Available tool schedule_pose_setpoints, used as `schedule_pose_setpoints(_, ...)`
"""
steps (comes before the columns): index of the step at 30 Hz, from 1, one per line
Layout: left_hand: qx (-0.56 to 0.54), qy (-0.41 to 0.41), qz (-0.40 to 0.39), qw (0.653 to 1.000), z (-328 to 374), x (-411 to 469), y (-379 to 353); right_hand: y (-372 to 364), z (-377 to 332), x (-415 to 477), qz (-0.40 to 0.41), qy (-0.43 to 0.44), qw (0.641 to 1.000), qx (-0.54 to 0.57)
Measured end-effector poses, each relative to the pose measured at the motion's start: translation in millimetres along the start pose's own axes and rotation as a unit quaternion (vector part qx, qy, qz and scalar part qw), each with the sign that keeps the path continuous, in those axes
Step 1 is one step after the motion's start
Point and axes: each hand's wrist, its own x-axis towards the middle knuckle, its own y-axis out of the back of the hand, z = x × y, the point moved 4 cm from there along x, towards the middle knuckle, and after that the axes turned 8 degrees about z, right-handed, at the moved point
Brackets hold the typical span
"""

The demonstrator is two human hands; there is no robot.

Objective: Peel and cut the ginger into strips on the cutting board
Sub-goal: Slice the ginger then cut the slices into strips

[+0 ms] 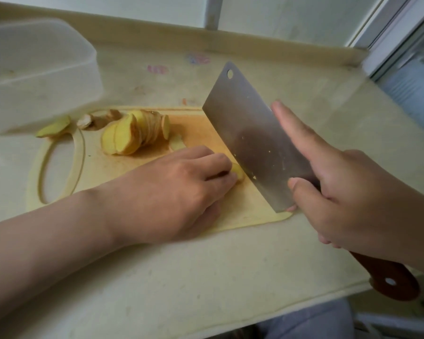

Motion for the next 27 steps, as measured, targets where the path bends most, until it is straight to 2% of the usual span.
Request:
schedule_pose_setpoints(4, 0.004, 0.001, 0.0, 1.0, 0, 0, 0, -1, 0, 2, 0.002, 0.004, 1.0, -0.01)
schedule_pose_setpoints(8, 0.004, 0.001, 0.005, 1.0, -1, 0, -1, -2, -9, 15, -0.059, -0.009, 0.996, -0.067)
schedule_pose_setpoints(11, 0.001, -0.003, 0.005, 1.0, -2, 1, -2, -6, -21, 32, -0.091, -0.028, 0.994, -0.061)
schedule_pose_setpoints(13, -0.002, -0.003, 0.004, 1.0, -1, 0, -1, -9, -26, 39, -0.077, -0.014, 0.996, -0.052)
schedule_pose_setpoints(19, -0.005, 0.012, -0.001, 1.0, 0, -6, -1, -13, -13, 11, 0.048, -0.018, 0.998, 0.023)
schedule_pose_setpoints(22, -0.005, 0.011, 0.003, 1.0, 0, -5, -1, -13, -11, 3, 0.048, 0.007, 0.999, 0.019)
schedule_pose_setpoints(27, -0.002, 0.01, 0.001, 1.0, 0, -6, -2, -7, -13, 9, -0.004, 0.002, 1.0, -0.03)
